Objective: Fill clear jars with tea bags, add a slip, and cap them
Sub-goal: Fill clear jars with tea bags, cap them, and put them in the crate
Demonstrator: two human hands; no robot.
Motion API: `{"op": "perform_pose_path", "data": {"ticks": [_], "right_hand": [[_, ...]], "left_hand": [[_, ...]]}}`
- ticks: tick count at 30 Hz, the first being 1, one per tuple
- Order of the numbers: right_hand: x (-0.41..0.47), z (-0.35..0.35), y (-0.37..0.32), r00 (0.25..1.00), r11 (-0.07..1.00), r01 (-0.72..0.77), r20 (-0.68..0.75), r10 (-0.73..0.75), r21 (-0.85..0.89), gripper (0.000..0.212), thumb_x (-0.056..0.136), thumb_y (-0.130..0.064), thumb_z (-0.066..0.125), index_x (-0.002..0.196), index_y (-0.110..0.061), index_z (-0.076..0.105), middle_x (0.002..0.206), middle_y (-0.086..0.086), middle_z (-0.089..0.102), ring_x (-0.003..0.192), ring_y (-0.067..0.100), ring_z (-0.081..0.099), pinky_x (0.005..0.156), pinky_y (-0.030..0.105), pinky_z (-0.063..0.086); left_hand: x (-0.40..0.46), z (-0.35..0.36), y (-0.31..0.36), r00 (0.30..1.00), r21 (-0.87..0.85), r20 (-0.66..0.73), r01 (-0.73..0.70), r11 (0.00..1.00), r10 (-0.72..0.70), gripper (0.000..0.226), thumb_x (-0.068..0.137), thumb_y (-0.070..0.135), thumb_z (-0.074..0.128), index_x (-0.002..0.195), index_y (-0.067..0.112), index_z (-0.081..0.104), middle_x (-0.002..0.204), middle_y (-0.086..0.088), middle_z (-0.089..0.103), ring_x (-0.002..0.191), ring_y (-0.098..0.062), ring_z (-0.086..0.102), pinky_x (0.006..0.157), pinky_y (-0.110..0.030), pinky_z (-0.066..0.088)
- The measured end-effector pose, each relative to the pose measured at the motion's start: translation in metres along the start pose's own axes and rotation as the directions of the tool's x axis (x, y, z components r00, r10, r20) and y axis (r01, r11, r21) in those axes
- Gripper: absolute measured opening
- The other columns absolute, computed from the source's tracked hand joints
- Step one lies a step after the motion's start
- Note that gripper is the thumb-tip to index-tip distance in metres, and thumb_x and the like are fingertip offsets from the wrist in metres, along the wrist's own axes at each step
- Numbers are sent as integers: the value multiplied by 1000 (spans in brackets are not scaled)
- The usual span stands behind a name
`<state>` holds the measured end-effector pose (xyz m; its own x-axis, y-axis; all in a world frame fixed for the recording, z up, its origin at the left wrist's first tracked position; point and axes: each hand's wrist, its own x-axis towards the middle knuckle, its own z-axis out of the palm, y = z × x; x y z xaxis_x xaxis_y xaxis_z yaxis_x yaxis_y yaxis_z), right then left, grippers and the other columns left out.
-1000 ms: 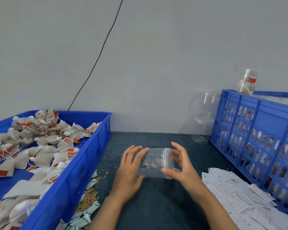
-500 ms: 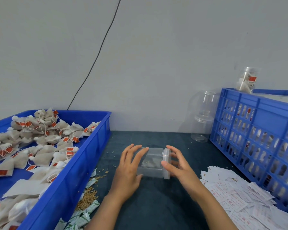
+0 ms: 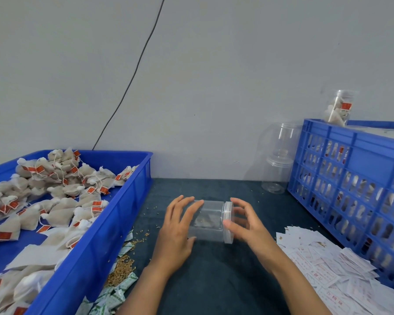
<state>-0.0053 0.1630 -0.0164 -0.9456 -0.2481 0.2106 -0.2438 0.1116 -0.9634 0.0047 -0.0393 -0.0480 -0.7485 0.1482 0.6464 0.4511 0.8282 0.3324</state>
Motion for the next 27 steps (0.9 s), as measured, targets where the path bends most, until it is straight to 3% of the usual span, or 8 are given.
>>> {"op": "perform_pose_path", "data": {"ticks": [3, 6, 10, 14, 17, 21, 24, 27], "right_hand": [[-2, 0, -2, 997, 997, 76, 15, -76, -14, 76, 77, -30, 75, 138, -42, 33, 138, -21, 35, 129, -6, 34, 101, 23, 41], [0, 7, -4, 997, 1000, -20, -77, 21, 24, 62, 78, -56, 53, 134, -35, 37, 137, -7, 39, 123, 5, 46, 99, 30, 46], [0, 4, -4, 998, 997, -48, -37, 51, 64, 33, 91, -32, 60, 122, -31, 49, 125, 1, 54, 107, 9, 60, 81, 28, 56], [-3, -10, -5, 992, 994, 103, 75, -100, -37, 67, 81, -12, 76, 132, -39, 43, 132, -14, 48, 123, -6, 45, 88, 15, 48], [-3, -8, -8, 991, 996, 94, 92, -93, -4, 77, 79, -31, 78, 139, -44, 31, 135, -20, 39, 126, -11, 38, 92, 15, 45], [-1, 3, -8, 998, 998, -54, -34, 55, 31, 64, 77, -56, 51, 135, -35, 36, 136, -3, 42, 122, 10, 49, 104, 38, 44], [-1, 2, -8, 998, 998, -53, -34, 54, 18, 41, 87, -39, 60, 125, -30, 46, 127, 0, 52, 111, 10, 57, 89, 31, 53], [-2, -8, -5, 998, 998, 24, 55, -21, -51, 63, 87, -16, 69, 135, -38, 36, 131, -15, 45, 122, -2, 46, 87, 17, 48]], "left_hand": [[0, 0, 0, 1000, -9, -16, 7, 1000, -7, 96, 66, 0, 79, 145, 32, 35, 147, 9, 33, 143, -10, 18, 109, -4, 3], [0, 2, 0, 1000, 17, -16, -20, 1000, 21, 95, 67, 2, 79, 145, 33, 35, 148, 11, 31, 143, -9, 16, 107, -6, 5], [0, 2, -3, 998, 6, -43, -41, 999, 41, 96, 63, 4, 81, 143, 34, 38, 146, 12, 36, 141, -10, 23, 112, -18, 18], [1, 0, -2, 996, -20, -78, -46, 999, 44, 90, 62, 20, 81, 142, 33, 42, 139, 11, 45, 131, -11, 37, 110, -34, 32], [1, 1, -1, 994, -19, -90, -61, 998, 59, 88, 64, 23, 81, 143, 32, 43, 138, 11, 45, 129, -13, 39, 109, -31, 32], [1, 2, -3, 994, 2, -83, -68, 998, 68, 91, 63, 19, 83, 143, 33, 41, 140, 12, 43, 132, -13, 35, 110, -33, 33], [1, 2, -4, 995, 9, -83, -62, 998, 62, 92, 62, 17, 83, 143, 32, 43, 140, 10, 44, 133, -15, 36, 110, -37, 35], [1, 2, -5, 994, 8, -96, -49, 999, 49, 92, 60, 16, 83, 142, 30, 45, 139, 9, 46, 132, -17, 38, 109, -39, 37]]}}
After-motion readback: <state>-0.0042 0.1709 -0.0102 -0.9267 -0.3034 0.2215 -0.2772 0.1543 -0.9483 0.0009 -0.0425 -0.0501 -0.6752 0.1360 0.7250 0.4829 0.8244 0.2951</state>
